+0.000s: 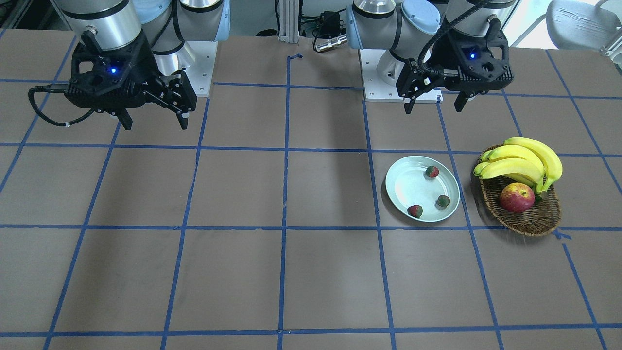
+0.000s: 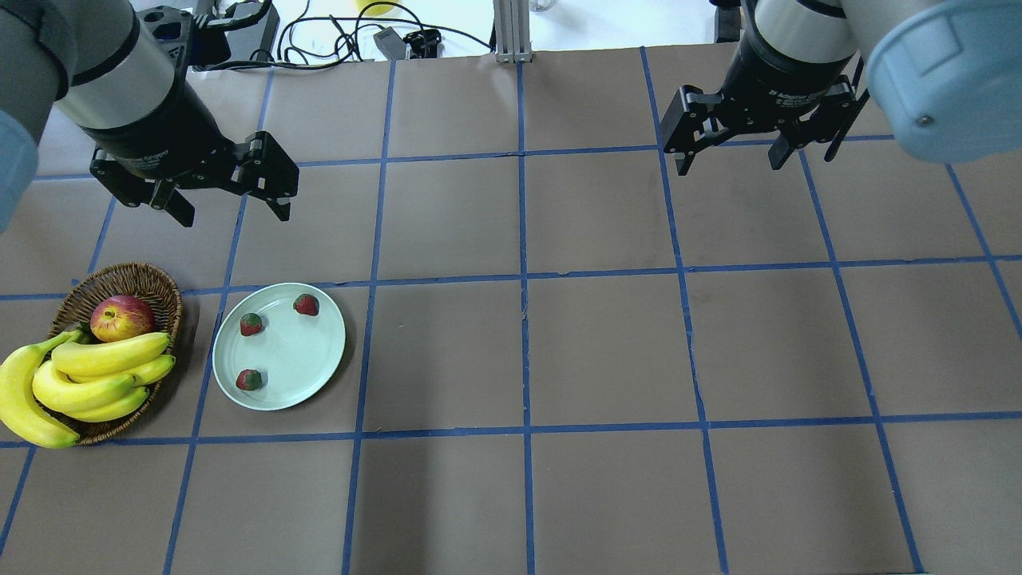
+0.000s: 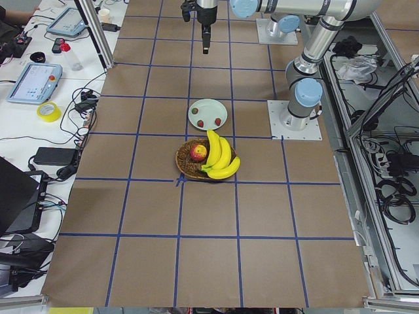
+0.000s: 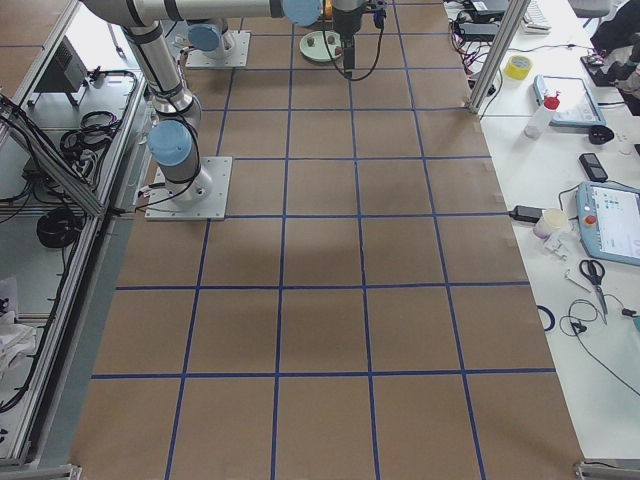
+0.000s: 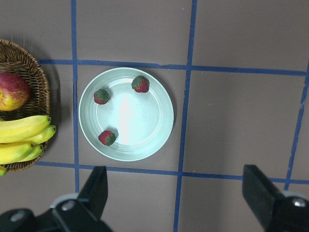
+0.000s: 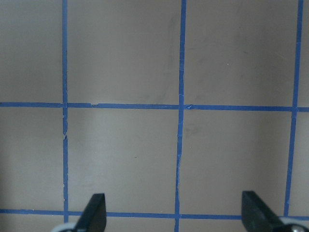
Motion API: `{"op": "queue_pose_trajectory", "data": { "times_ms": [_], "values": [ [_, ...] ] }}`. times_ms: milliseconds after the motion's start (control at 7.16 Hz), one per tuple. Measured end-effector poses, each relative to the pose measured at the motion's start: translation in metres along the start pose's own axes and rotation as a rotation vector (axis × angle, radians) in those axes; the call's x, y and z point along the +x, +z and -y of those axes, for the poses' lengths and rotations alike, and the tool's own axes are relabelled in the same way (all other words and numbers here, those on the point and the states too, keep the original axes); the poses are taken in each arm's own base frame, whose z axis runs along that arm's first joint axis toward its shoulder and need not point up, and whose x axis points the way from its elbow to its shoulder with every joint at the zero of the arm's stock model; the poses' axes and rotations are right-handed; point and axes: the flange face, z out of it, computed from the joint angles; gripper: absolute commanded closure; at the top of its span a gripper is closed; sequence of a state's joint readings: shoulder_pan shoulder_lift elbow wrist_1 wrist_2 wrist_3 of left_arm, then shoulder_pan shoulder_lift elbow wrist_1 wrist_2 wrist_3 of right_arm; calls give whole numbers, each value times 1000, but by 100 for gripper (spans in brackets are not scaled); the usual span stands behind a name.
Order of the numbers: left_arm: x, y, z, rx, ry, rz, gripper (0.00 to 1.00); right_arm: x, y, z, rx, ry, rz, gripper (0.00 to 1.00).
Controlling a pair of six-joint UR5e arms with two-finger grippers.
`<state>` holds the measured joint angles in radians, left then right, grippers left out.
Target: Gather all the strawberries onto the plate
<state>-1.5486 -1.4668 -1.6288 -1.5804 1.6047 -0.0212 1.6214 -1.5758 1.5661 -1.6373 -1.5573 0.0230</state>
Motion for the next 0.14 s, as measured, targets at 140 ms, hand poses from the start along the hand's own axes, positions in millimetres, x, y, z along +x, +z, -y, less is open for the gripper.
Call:
{"op": "queue_pose_trajectory", "data": {
  "times_ms": [140],
  "values": [
    [1, -1, -2, -2, 5, -8, 0, 0, 0, 0, 0, 0, 0, 0]
  ]
}}
